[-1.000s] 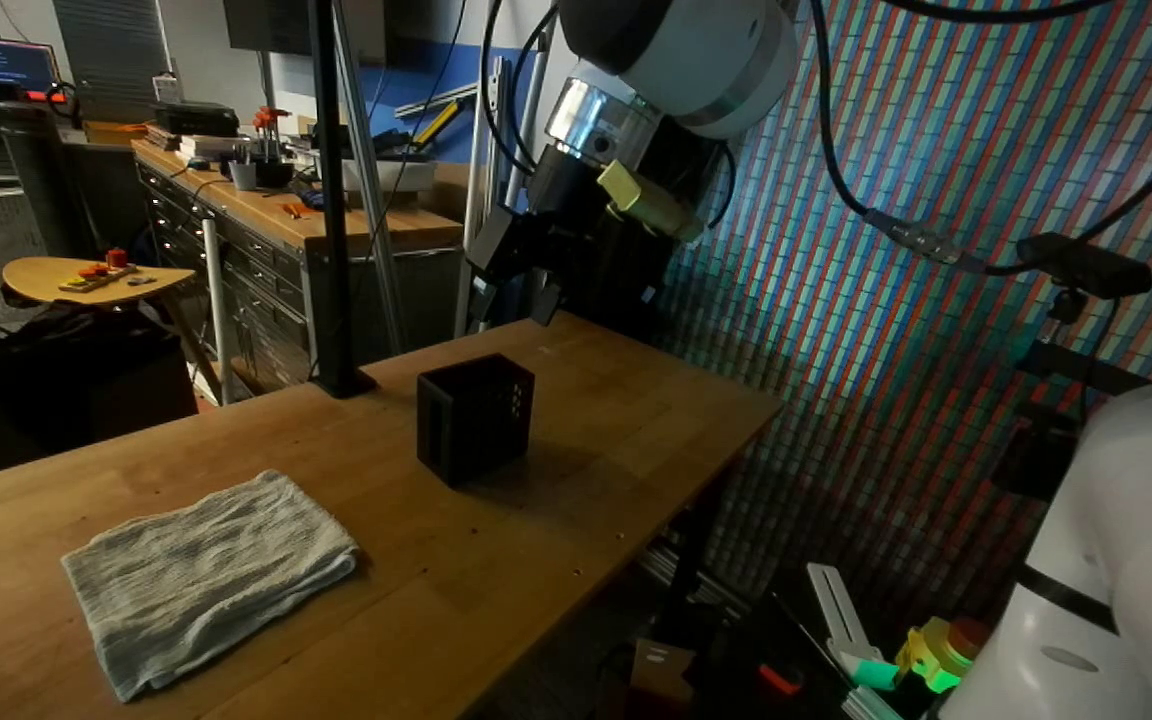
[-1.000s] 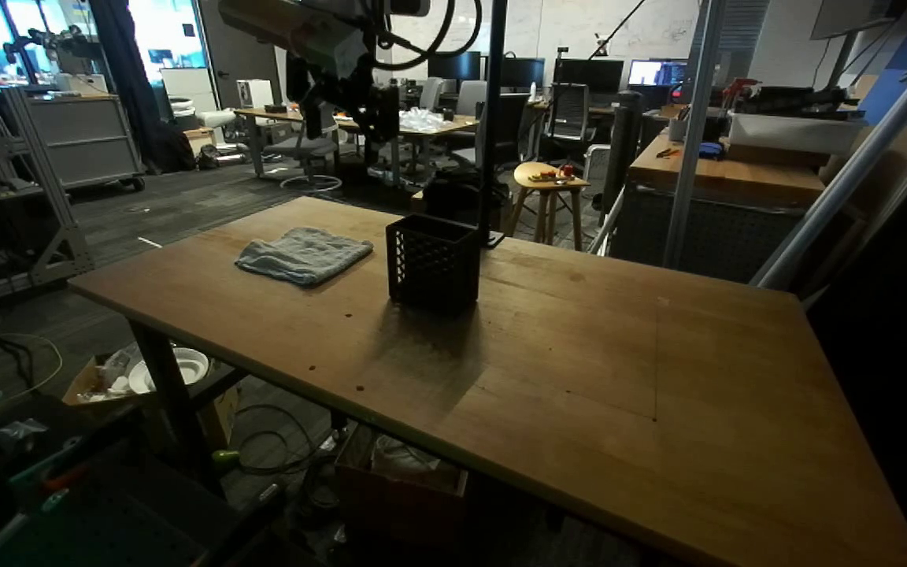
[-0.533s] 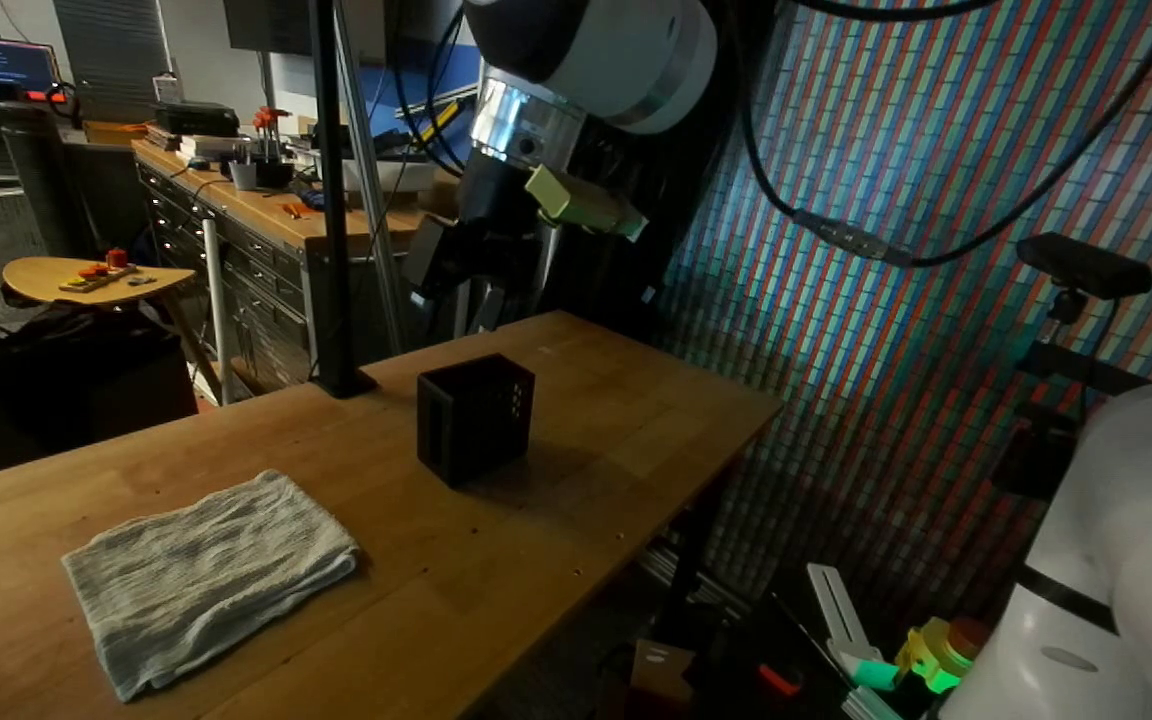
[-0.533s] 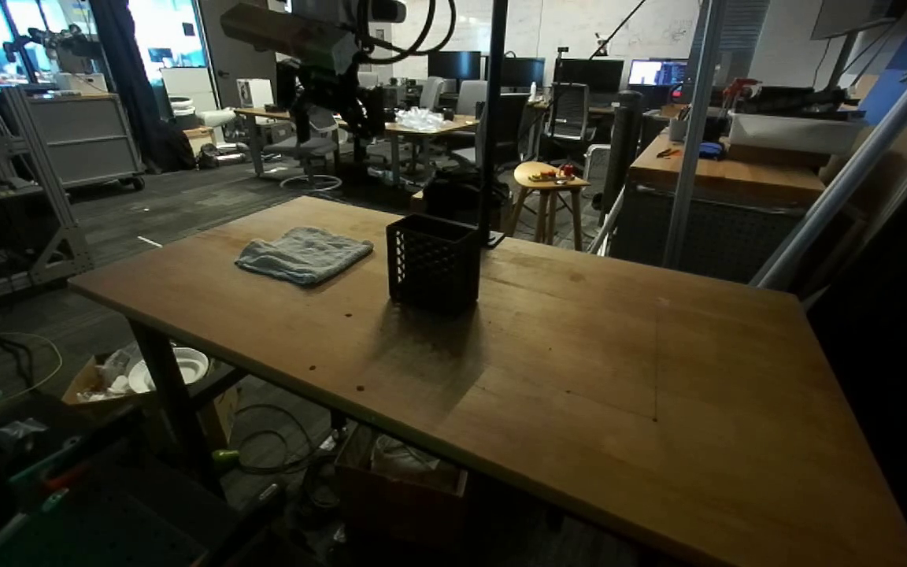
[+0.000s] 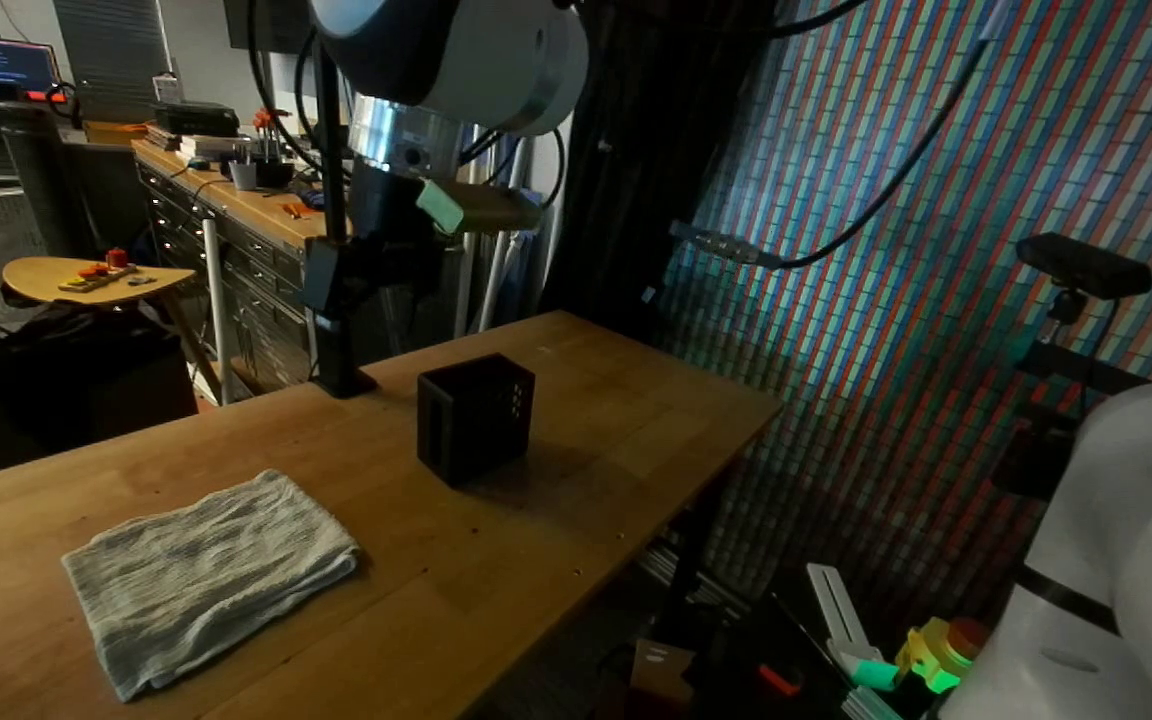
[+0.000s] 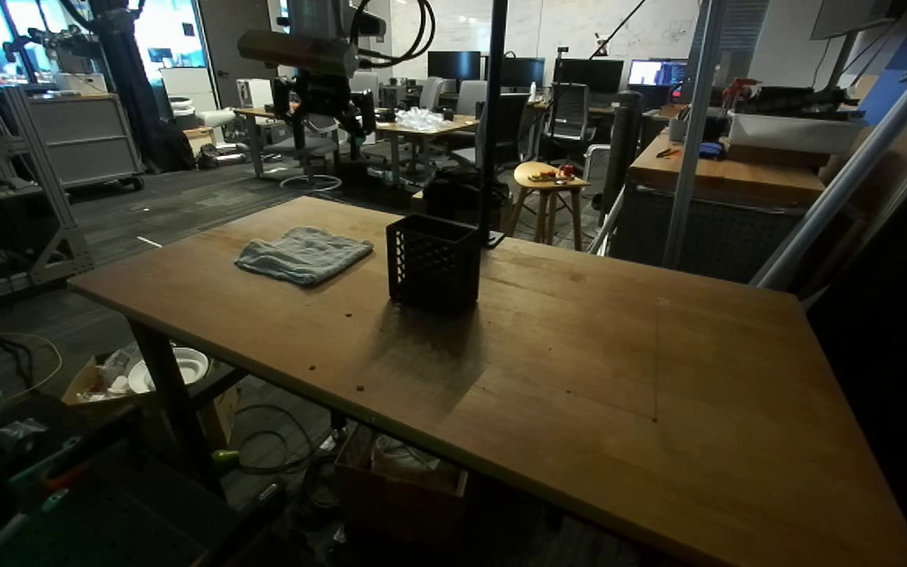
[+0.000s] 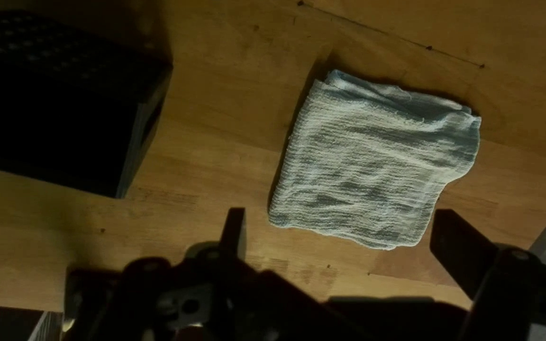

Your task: Put the white towel in the black box

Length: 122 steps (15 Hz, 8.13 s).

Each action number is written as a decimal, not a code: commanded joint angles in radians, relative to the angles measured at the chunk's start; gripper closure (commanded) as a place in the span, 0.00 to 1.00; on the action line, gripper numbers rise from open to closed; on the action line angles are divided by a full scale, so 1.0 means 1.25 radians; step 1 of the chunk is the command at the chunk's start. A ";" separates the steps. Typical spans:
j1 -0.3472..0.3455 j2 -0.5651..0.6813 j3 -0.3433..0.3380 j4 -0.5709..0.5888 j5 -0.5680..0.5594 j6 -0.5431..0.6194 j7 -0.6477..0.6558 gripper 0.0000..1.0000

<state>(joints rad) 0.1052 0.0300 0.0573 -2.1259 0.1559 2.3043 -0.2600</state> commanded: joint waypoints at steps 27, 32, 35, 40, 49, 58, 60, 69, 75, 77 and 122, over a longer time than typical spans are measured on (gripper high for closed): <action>0.114 0.522 0.077 0.422 -0.290 -0.014 0.003 0.00; 0.116 0.607 0.080 0.478 -0.285 0.010 0.002 0.00; 0.114 0.646 0.083 0.500 -0.276 0.025 0.002 0.00; 0.116 0.647 0.090 0.480 -0.262 0.029 0.031 0.25; 0.119 0.582 0.092 0.434 -0.253 0.021 0.091 0.86; 0.061 0.389 0.025 0.345 -0.267 -0.035 0.110 0.96; 0.047 0.343 -0.006 0.335 -0.273 -0.076 0.150 0.96; -0.033 0.246 -0.086 0.304 -0.283 -0.176 0.282 0.96; -0.065 0.238 -0.102 0.276 -0.306 -0.158 0.259 0.96; -0.074 0.232 -0.098 0.253 -0.303 -0.141 0.246 0.96; -0.107 0.178 -0.075 0.105 -0.253 -0.015 0.109 0.00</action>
<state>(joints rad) -0.0299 0.2834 -0.0340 -1.9853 -0.1412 2.2990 -0.1183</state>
